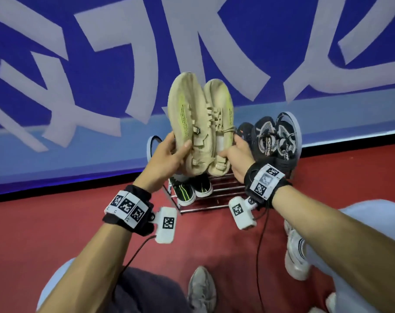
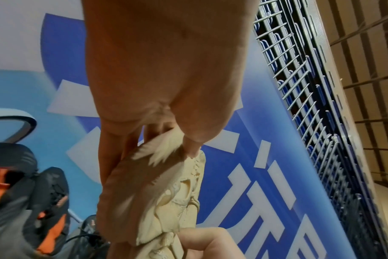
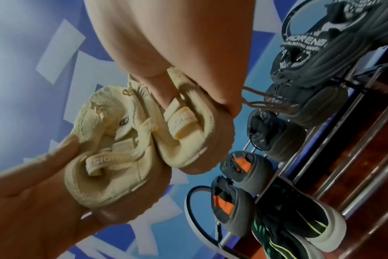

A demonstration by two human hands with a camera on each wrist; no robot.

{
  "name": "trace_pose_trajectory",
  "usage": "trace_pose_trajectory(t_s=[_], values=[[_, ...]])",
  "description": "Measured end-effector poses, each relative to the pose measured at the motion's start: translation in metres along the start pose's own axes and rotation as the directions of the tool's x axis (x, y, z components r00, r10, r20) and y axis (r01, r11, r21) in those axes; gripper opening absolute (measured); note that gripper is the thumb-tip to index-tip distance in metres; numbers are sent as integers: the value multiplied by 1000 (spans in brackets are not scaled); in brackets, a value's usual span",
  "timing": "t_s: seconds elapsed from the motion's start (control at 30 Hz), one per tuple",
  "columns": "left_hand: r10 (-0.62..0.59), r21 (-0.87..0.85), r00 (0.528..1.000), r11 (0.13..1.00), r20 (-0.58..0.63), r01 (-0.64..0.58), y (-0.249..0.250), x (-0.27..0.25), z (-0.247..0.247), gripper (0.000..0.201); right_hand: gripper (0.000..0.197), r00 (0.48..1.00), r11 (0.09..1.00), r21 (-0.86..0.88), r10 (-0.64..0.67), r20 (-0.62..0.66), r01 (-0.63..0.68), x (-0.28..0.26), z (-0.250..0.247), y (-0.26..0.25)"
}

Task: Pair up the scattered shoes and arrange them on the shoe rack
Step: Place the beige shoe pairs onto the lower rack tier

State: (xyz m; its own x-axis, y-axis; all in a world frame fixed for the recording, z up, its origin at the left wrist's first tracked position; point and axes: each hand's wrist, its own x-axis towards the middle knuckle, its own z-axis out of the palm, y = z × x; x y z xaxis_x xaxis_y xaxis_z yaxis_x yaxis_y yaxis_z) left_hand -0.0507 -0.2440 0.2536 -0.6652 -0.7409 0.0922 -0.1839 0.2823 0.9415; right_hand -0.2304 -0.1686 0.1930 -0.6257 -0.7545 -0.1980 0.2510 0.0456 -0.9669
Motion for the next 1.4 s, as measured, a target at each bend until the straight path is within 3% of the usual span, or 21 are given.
trace_pose_trajectory(t_s=[0.27, 0.4, 0.57, 0.63, 0.73, 0.87, 0.97, 1.07, 1.4], values=[[-222, -134, 975, 967, -15, 218, -16, -35, -22, 32, 72, 991, 991, -92, 109, 76, -102, -16, 19, 26], [-351, -233, 936, 912, -18, 338, -62, -70, -44, 29, 71, 972, 972, -200, 156, 174, -120, -33, 39, 56], [-543, -346, 834, 805, -102, 482, -148, -112, -50, 28, 61, 926, 886, -448, 263, 272, -120, -36, 64, 116], [-609, -402, 787, 747, -96, 529, -174, -133, -49, 27, 47, 891, 846, -519, 322, 319, -120, -38, 72, 129], [-705, -471, 706, 645, -64, 601, -204, -162, -41, 25, 44, 847, 789, -599, 408, 341, -139, -45, 76, 151], [-777, -429, 629, 576, -22, 696, -226, -167, -30, 17, 40, 741, 667, -640, 634, 221, -381, -47, 67, 180], [-760, -267, 649, 622, 21, 736, -227, -143, -16, 14, 39, 692, 604, -568, 717, 80, -560, -43, 47, 195], [-725, -149, 685, 672, 70, 726, -225, -104, 5, 19, 31, 689, 622, -440, 724, 8, -648, -36, 19, 194], [-685, -29, 681, 699, 260, 714, -225, -12, 82, 9, 34, 706, 676, -210, 694, -139, -706, -5, -65, 184]])
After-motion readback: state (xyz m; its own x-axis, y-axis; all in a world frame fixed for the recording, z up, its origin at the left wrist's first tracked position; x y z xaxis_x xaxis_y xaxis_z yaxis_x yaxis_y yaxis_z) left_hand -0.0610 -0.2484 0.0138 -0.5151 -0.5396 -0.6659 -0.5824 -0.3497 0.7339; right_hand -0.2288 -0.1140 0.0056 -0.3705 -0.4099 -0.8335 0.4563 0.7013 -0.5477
